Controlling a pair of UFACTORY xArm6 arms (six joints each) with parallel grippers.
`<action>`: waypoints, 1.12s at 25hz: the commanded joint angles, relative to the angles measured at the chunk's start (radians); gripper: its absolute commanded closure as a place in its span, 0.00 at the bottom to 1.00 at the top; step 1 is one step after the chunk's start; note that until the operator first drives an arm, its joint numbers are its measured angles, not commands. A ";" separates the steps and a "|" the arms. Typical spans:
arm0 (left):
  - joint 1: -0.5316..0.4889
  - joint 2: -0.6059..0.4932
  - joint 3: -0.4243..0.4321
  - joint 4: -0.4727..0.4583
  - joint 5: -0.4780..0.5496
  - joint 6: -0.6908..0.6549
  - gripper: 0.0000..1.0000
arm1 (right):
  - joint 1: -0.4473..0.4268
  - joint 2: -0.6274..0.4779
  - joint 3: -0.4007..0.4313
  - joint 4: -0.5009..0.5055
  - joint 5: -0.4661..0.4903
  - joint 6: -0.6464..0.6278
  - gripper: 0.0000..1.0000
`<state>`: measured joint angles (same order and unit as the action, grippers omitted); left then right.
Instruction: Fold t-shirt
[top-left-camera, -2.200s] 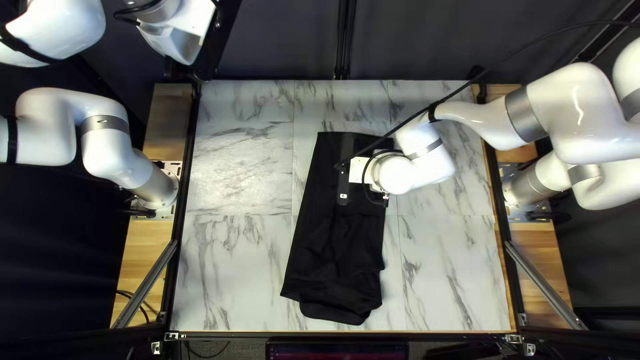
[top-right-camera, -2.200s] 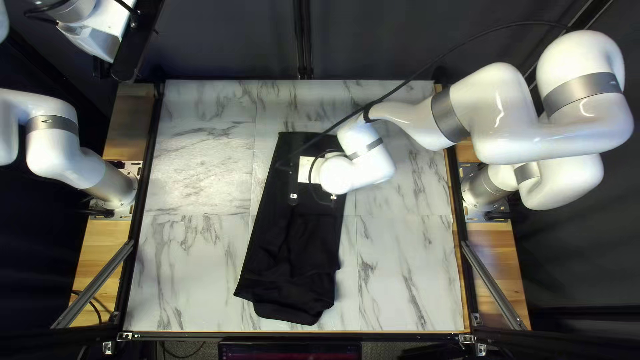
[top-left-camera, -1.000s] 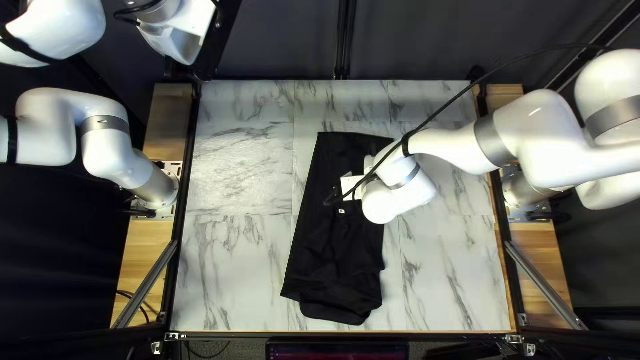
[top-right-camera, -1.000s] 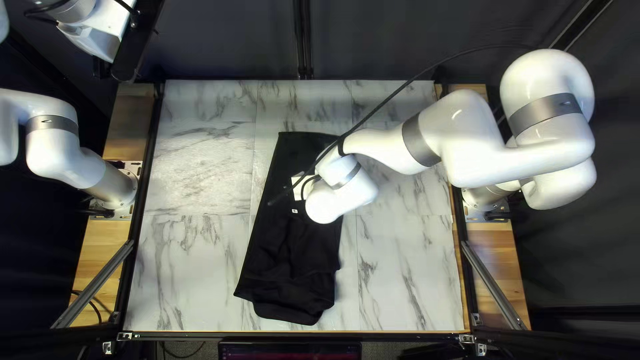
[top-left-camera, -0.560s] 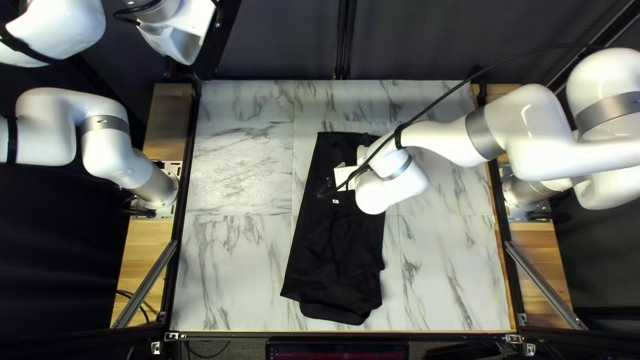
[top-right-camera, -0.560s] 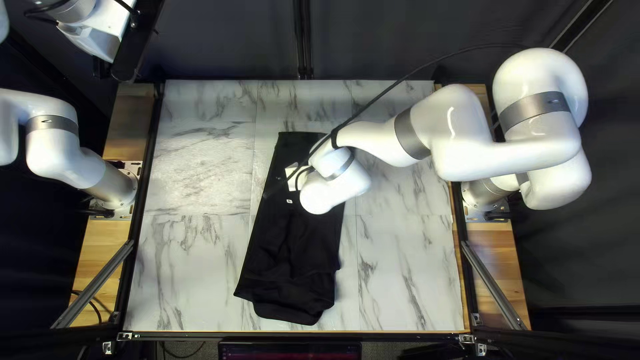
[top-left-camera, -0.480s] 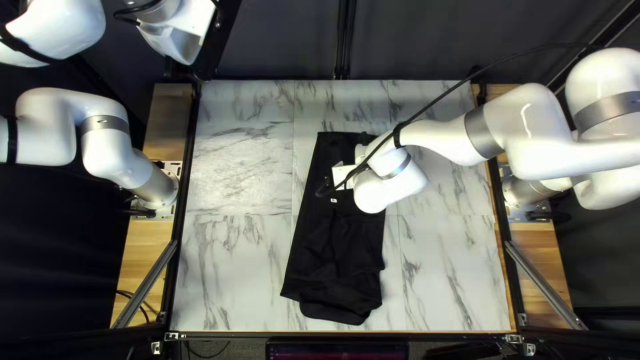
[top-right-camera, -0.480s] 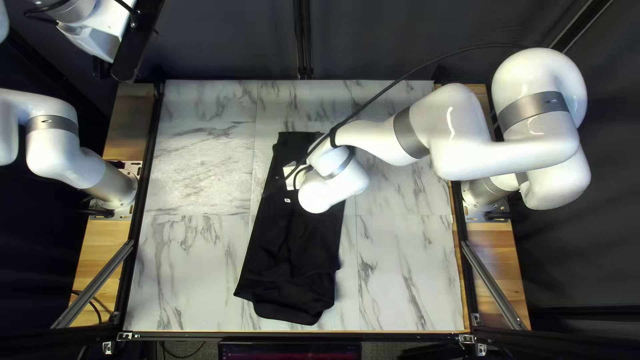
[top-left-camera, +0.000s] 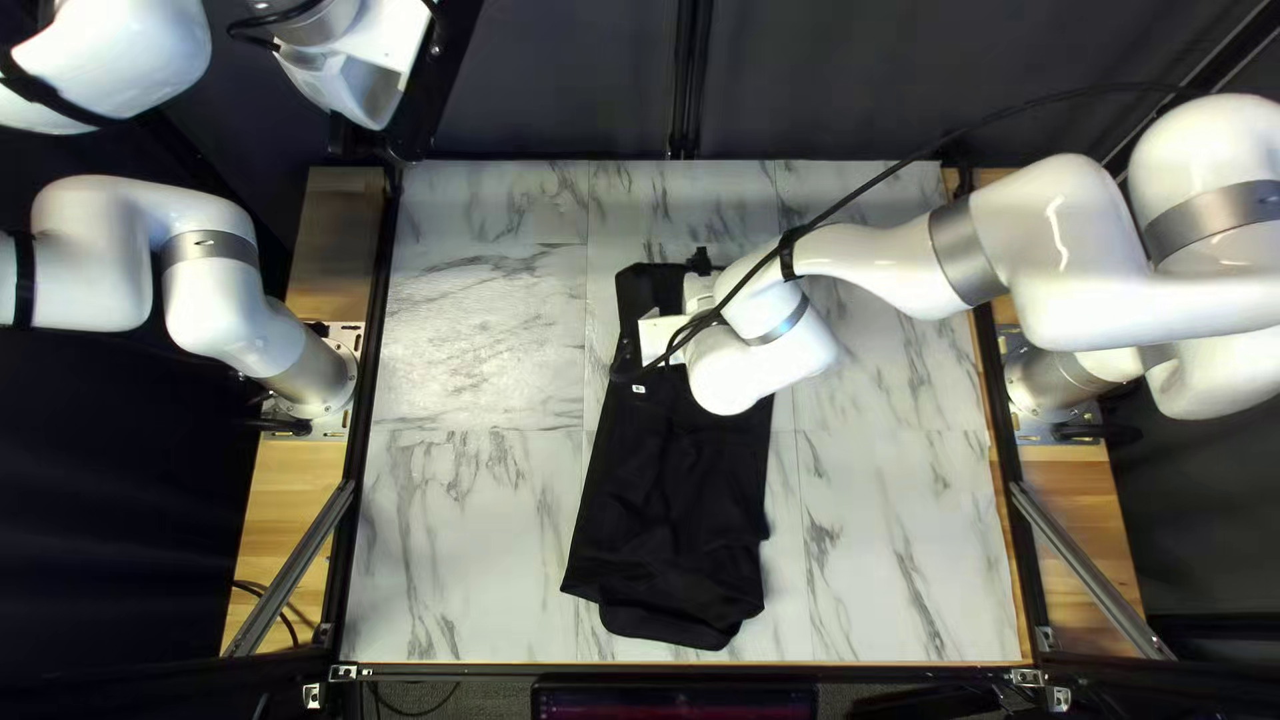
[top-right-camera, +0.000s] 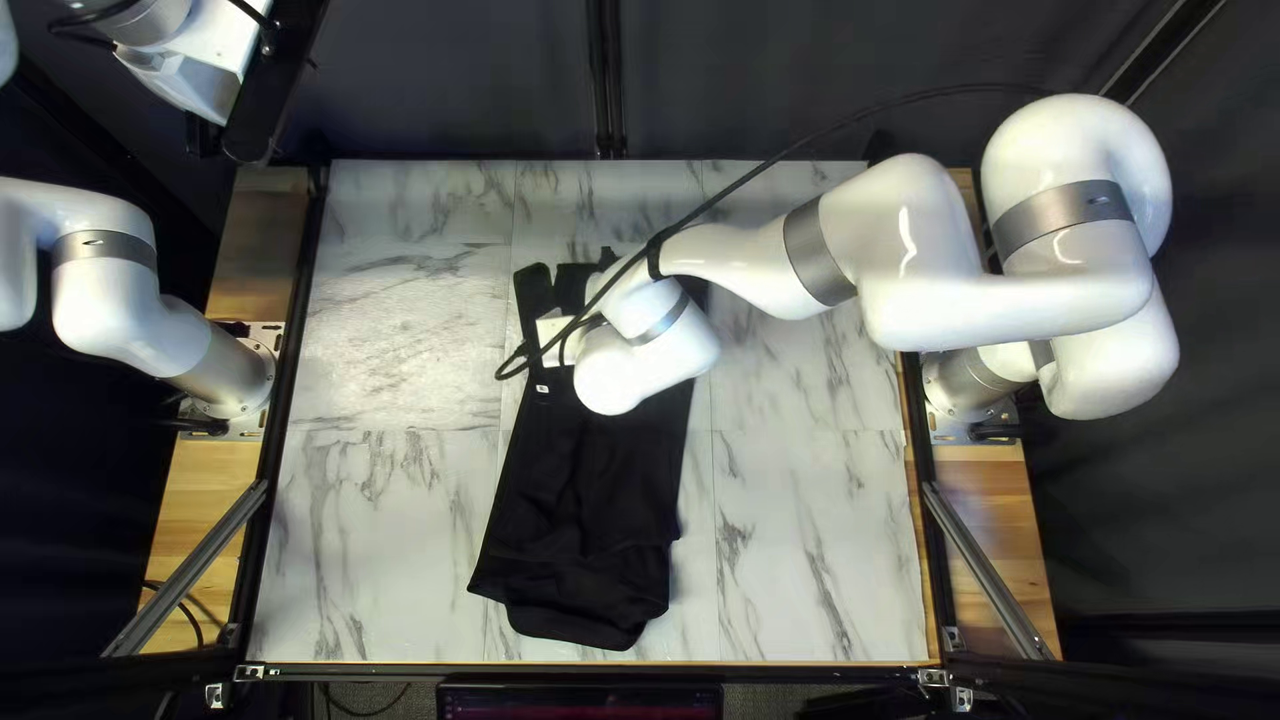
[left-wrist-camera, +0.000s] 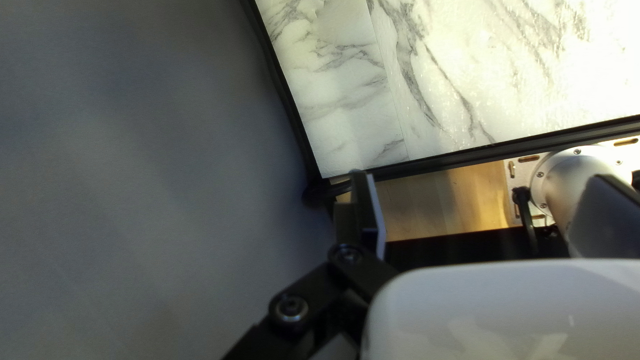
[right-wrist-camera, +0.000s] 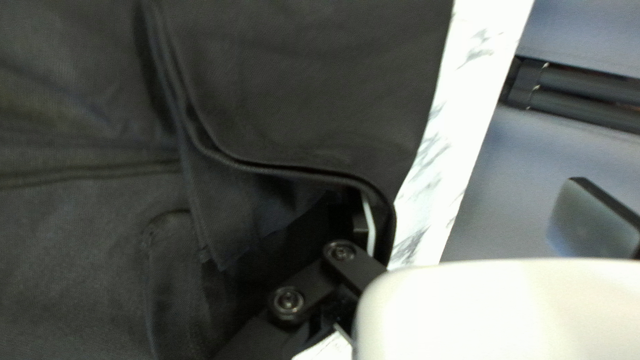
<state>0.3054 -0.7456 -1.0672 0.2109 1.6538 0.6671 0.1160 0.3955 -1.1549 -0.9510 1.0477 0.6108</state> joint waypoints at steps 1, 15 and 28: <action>0.000 0.000 0.000 0.000 0.000 0.000 0.00 | 0.011 -0.012 0.032 0.007 0.004 0.027 0.00; 0.000 0.000 0.000 0.000 0.000 0.000 0.00 | 0.029 0.040 0.040 0.036 0.006 0.047 0.00; 0.000 0.000 0.000 0.000 0.000 0.000 0.00 | 0.039 0.151 -0.085 0.021 0.021 -0.023 0.00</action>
<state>0.3054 -0.7456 -1.0672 0.2109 1.6538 0.6671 0.1524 0.5322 -1.2212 -0.9275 1.0639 0.6018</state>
